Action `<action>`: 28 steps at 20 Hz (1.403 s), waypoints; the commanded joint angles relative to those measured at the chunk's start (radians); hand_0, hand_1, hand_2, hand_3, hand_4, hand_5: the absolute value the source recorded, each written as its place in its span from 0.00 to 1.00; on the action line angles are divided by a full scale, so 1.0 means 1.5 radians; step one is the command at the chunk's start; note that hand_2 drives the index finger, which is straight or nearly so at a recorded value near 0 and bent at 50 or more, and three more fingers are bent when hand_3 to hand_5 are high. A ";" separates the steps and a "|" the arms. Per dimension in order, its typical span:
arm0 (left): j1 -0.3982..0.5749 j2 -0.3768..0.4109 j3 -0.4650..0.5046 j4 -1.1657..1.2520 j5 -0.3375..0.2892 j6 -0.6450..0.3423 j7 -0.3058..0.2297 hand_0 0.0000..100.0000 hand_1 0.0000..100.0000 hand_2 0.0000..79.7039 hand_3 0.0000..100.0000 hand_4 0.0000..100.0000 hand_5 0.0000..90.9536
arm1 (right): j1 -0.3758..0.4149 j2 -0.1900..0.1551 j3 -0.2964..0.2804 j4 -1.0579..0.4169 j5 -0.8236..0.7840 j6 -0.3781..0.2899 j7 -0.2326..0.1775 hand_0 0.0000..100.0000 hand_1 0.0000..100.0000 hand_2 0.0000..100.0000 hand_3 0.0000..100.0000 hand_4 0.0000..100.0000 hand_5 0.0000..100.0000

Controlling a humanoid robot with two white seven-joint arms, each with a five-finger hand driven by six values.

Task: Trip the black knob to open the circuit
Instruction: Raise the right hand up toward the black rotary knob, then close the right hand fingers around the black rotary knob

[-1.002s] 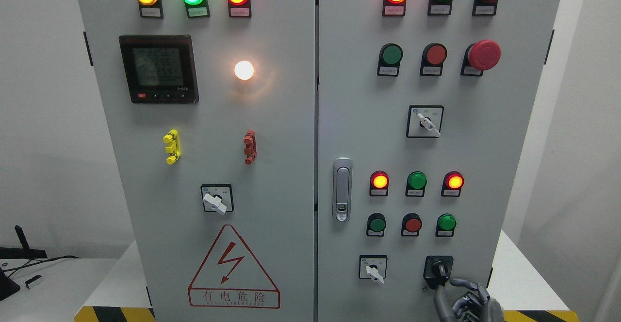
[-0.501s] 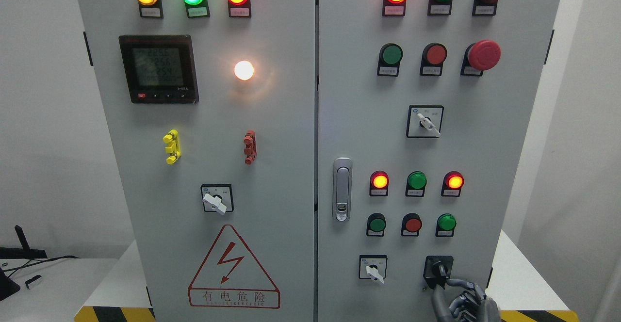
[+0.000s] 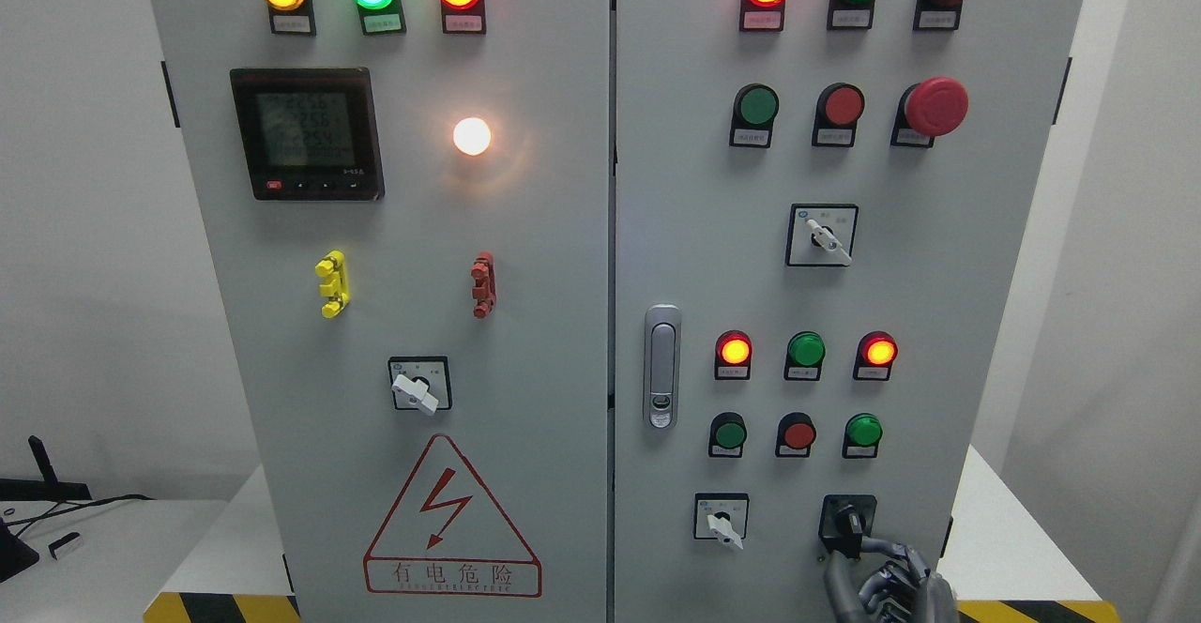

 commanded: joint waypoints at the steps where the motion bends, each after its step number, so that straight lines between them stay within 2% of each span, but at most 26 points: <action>1: 0.000 0.001 0.000 0.000 0.003 0.000 0.000 0.12 0.39 0.00 0.00 0.00 0.00 | -0.001 0.000 0.008 -0.001 0.000 -0.001 0.000 0.42 0.77 0.47 0.87 0.91 1.00; 28: 0.000 0.001 0.000 0.000 0.003 0.000 0.000 0.12 0.39 0.00 0.00 0.00 0.00 | -0.011 0.004 0.014 -0.001 0.000 0.003 0.000 0.41 0.74 0.52 0.90 0.92 1.00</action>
